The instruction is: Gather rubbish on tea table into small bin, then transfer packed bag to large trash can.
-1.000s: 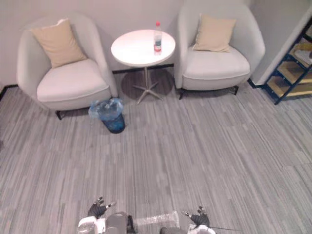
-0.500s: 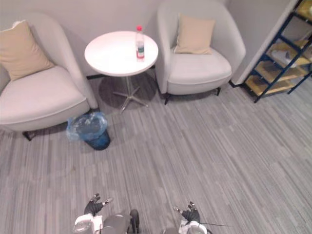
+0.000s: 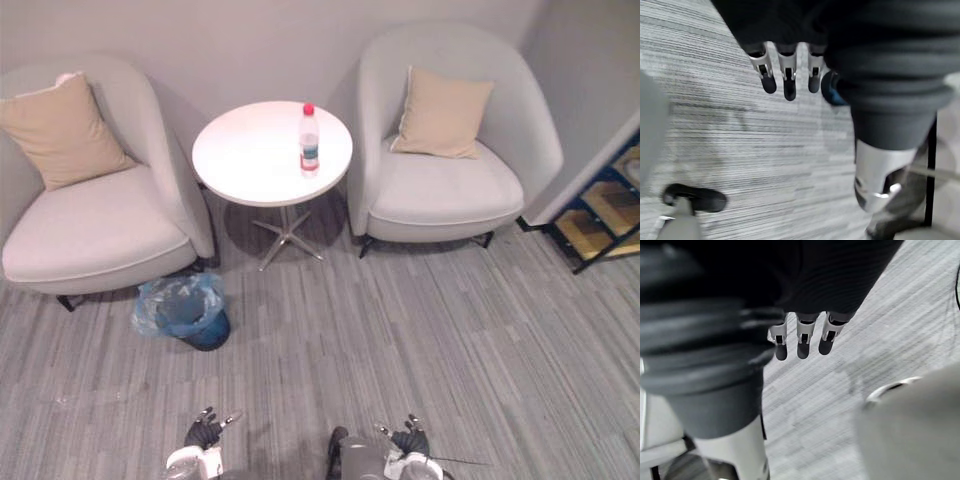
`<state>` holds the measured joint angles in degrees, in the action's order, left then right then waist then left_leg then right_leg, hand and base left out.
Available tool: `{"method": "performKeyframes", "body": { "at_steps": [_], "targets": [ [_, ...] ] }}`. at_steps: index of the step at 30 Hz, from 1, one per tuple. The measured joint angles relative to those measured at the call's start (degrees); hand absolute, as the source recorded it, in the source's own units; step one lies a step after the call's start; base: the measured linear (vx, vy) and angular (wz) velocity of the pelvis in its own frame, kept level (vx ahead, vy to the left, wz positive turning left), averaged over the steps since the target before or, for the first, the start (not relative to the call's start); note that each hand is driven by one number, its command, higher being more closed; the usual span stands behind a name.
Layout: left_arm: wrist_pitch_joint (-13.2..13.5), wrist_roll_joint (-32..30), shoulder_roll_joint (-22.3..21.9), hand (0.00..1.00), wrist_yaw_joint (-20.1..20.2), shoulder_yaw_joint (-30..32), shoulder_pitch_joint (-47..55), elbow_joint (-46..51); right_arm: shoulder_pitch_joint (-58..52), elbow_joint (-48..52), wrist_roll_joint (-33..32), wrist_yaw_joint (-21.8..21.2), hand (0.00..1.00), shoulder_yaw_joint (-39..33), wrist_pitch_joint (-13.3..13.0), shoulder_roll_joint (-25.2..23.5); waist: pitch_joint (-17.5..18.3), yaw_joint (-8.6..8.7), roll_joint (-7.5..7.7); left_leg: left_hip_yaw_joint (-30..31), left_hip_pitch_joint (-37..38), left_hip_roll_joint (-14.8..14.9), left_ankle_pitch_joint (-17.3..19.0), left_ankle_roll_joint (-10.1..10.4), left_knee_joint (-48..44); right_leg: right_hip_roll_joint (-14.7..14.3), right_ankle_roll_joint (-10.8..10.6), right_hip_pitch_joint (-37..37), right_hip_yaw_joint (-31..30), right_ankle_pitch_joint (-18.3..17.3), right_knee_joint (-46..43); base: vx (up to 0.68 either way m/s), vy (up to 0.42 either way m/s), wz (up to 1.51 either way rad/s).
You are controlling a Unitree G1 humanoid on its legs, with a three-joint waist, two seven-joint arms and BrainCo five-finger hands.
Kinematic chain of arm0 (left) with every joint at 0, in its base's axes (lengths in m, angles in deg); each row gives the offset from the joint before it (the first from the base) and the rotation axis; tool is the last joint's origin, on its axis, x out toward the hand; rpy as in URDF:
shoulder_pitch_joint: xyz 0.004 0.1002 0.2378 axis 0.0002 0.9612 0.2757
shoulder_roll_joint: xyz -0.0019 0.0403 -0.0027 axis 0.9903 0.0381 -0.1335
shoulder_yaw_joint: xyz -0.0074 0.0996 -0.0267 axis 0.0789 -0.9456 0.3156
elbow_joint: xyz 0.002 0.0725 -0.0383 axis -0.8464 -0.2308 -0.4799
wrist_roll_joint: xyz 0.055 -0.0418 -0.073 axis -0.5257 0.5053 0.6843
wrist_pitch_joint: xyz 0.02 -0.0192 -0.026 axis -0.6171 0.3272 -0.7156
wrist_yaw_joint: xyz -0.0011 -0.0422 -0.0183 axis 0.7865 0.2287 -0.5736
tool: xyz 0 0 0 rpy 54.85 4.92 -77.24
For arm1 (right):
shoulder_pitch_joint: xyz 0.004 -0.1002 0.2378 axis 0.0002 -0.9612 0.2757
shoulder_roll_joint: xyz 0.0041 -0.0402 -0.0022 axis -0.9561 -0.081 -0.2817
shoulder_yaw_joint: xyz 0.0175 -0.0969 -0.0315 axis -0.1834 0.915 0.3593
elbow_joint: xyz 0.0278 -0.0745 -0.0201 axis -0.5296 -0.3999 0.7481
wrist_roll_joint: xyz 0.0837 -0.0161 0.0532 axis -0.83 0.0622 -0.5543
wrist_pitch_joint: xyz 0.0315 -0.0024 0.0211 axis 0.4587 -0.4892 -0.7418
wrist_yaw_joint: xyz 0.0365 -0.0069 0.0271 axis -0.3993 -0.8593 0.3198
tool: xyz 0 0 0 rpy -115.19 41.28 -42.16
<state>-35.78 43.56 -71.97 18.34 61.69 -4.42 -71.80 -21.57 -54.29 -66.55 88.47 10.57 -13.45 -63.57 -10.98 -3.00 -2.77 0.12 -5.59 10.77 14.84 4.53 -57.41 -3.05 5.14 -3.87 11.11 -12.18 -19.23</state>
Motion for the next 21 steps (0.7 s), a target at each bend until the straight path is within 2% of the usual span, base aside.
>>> {"method": "performKeyframes", "body": {
  "at_steps": [2,3,5,6,7,8,9,10,12,14,15,17,18,19,21],
  "targets": [
    [0.12,0.0,0.98,0.0,0.01,-0.09,0.03,1.9,-0.09,-0.04,-0.14,0.37,0.0,0.86,0.06,-0.94,-0.34,-0.62,2.01,-2.84,-5.79,0.52,0.39,-0.12,-2.5,0.21,0.3,6.1,-0.03,-1.35,3.24,0.33,-0.145,-0.01],
    [0.19,0.0,0.8,0.0,0.01,-0.11,0.1,2.13,-0.08,-0.07,-0.17,0.43,0.0,0.8,0.07,-1.24,-0.4,-0.86,2.26,-4.07,-7.38,0.45,0.95,-0.44,-0.71,0.3,0.04,7.55,-0.24,-1.37,4.44,0.32,-0.107,-0.05],
    [0.21,0.01,0.86,0.0,0.03,-0.17,0.11,2.86,0.22,-0.1,-0.2,0.5,0.0,0.69,0.14,-1.57,-0.56,-1.23,2.43,-7.18,-10.29,-1.08,1.74,-0.99,8.92,1.1,-0.51,10.81,-0.71,-1.46,7.49,0.38,-0.01,-0.11],
    [0.26,0.02,1.06,0.0,0.01,-1.01,0.04,2.8,0.27,-0.3,-0.18,0.5,0.0,0.48,0.28,-1.58,-0.7,-1.59,2.6,-8.84,-10.53,-4.98,0.07,-1.18,23.87,2.71,-1.05,13.51,-1.2,-1.72,9.65,0.42,0.063,-0.09],
    [0.27,0.01,1.21,0.0,0.04,-1.47,0.04,2.75,0.31,-0.52,-0.17,0.51,0.0,0.37,0.27,-1.5,-0.67,-1.81,2.58,-9.22,-10.28,-6.12,-1.7,-1.14,28.8,3.12,-1.45,14.13,-1.54,-1.89,10.35,0.5,0.108,-0.17],
    [0.3,0.01,1.53,0.0,0.02,-2.51,0.05,2.56,0.56,-1.07,-0.17,0.51,0.0,0.28,0.26,-1.4,-0.52,-2.16,2.23,-9.21,-10.14,-7.36,-5.05,-1.14,35.49,3.31,-2.21,14.93,-2.24,-2.05,11.35,0.41,0.141,-0.4],
    [0.4,0.05,1.95,0.0,0.06,-3.71,0.33,1.42,1.22,-2.72,-0.18,0.51,0.0,0.28,0.37,-1.19,-0.38,-3.15,1.74,-8.96,-9.56,-8.18,-13.37,-2.71,40.74,3.17,-3.22,16.15,-4.09,-2.6,12.61,0.42,0.164,-0.51],
    [0.46,1.07,2.33,0.0,0.03,-3.41,0.13,0.93,1.57,-3.42,-0.2,0.53,0.0,0.33,0.45,-1.8,-0.35,-3.53,2.22,-9.22,-9.11,-8.85,-15.18,-4.36,40.99,3.75,-3.85,16.73,-5.53,-2.97,12.75,0.42,0.165,-0.42],
    [0.41,1.08,3.44,0.0,0.22,-3.9,-0.23,0.43,2.18,-3.52,-0.09,0.33,0.0,0.66,0.43,-3.15,-0.05,-3.43,3.73,-10.4,-8.29,-9.88,-12.55,-5.59,40.62,5.5,-4.63,16.18,-7.52,-2.51,10.89,0.46,0.176,-0.17],
    [0.41,1.05,3.58,0.0,0.32,-3.9,-0.18,0.01,2.09,-3.53,0.11,0.08,0.0,0.8,0.45,-3.62,0.25,-3.73,4.34,-12.01,-5.62,-10.64,-10.33,-6.37,40.16,6.76,-5.38,13.73,-10.61,-2.92,1.86,0.41,0.194,-0.25],
    [0.37,1.04,3.71,0.0,0.35,-4.0,-0.12,-0.31,2.06,-3.49,0.19,-0.16,0.0,0.8,0.43,-3.65,0.3,-3.64,4.37,-12.24,-3.78,-11.12,-9.03,-6.93,40.34,7.1,-7.13,11.49,-11.57,-2.48,-5.41,0.31,0.16,-0.18],
    [0.16,1.04,4.8,0.0,0.46,-5.68,-0.27,-1.19,1.82,-2.3,0.28,-0.36,0.0,0.77,0.36,-3.54,0.5,-2.76,5.01,-11.68,1.0,-12.81,-5.1,-7.21,40.84,9.17,-14.62,3.09,-11.98,2.29,-27.34,0.4,0.159,0.01],
    [0.1,1.04,4.98,0.0,0.45,-5.77,-0.31,-1.69,1.63,-2.18,0.3,-0.43,0.0,0.76,0.31,-3.42,0.54,-2.58,5.12,-11.39,2.88,-13.33,-4.25,-7.18,40.86,10.16,-14.6,0.81,-11.42,1.84,-32.81,0.44,0.124,0.18],
    [0.03,1.01,5.04,0.0,0.43,-5.95,-0.17,-2.08,1.53,-2.11,0.34,-0.61,0.0,0.73,0.29,-3.17,0.51,-2.5,4.99,-10.67,6.05,-13.84,-3.36,-7.17,41.58,11.14,-13.55,-1.41,-10.03,0.02,-37.05,0.36,0.06,0.3],
    [0.01,1.0,5.03,0.0,0.42,-6.01,-0.03,-2.43,1.28,-2.02,0.96,-0.8,0.0,0.55,0.26,-3.1,0.65,-2.06,5.15,-9.33,10.39,-13.75,-3.15,-7.18,44.35,11.99,-11.81,-4.03,-6.9,-3.4,-35.59,0.32,0.022,0.49]
  ]
}}
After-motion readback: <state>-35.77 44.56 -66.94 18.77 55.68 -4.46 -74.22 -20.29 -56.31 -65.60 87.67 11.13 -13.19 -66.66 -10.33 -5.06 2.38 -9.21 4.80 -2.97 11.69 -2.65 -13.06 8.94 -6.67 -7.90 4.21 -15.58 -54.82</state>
